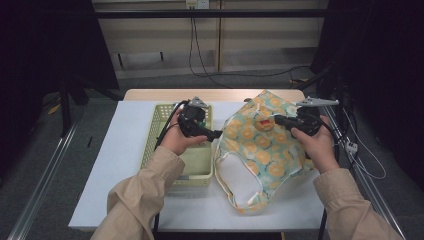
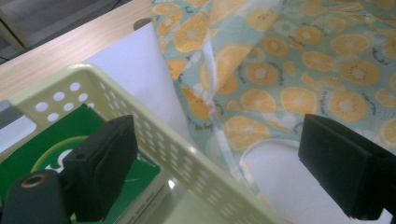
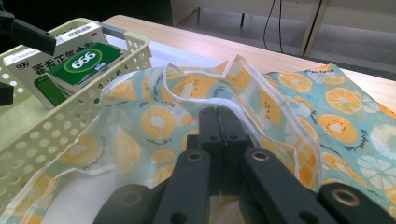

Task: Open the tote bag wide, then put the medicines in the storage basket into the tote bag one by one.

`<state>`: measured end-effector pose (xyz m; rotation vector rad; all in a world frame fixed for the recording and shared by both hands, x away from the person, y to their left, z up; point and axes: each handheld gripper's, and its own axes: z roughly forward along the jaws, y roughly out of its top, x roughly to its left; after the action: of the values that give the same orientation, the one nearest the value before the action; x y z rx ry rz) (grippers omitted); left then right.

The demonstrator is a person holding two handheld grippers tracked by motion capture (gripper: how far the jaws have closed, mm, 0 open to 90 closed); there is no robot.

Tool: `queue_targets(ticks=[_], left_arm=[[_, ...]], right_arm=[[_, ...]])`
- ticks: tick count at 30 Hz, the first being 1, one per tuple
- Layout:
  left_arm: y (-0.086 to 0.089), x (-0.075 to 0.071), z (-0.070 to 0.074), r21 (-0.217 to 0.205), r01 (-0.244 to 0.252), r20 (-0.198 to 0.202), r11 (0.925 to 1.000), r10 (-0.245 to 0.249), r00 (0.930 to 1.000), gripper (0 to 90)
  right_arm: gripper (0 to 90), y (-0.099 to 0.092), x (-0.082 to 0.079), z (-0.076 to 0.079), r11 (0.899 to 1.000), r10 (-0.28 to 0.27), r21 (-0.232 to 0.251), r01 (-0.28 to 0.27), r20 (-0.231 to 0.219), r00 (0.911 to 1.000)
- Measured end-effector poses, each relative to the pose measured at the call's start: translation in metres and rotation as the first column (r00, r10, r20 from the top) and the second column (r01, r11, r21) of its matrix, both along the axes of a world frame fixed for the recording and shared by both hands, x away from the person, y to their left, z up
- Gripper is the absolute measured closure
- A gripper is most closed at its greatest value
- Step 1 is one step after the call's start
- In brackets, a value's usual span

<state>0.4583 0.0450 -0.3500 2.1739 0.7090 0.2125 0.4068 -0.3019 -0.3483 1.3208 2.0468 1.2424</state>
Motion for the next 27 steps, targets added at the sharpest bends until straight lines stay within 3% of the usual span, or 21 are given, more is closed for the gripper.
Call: queue_targets(ticks=[13,20,27], left_arm=[[0.021,0.006,-0.007,0.032,-0.061,0.019,0.9976,0.061,0.998,11.6],[0.027,0.014,-0.012,0.031,-0.093,0.004,0.9952,0.093,0.9957,11.3],[0.024,0.024,-0.023,0.083,-0.168,0.015,0.9822,0.167,0.9858,10.8]], right_arm=[[90.0,0.0,0.0,0.0,1.0,-0.001,0.004,0.001,0.001,1.0],[90.0,0.001,0.001,0.0,1.0,0.0,0.002,0.0,-0.001,1.0],[90.0,0.001,0.001,0.001,1.0,0.003,0.002,-0.003,0.001,1.0]])
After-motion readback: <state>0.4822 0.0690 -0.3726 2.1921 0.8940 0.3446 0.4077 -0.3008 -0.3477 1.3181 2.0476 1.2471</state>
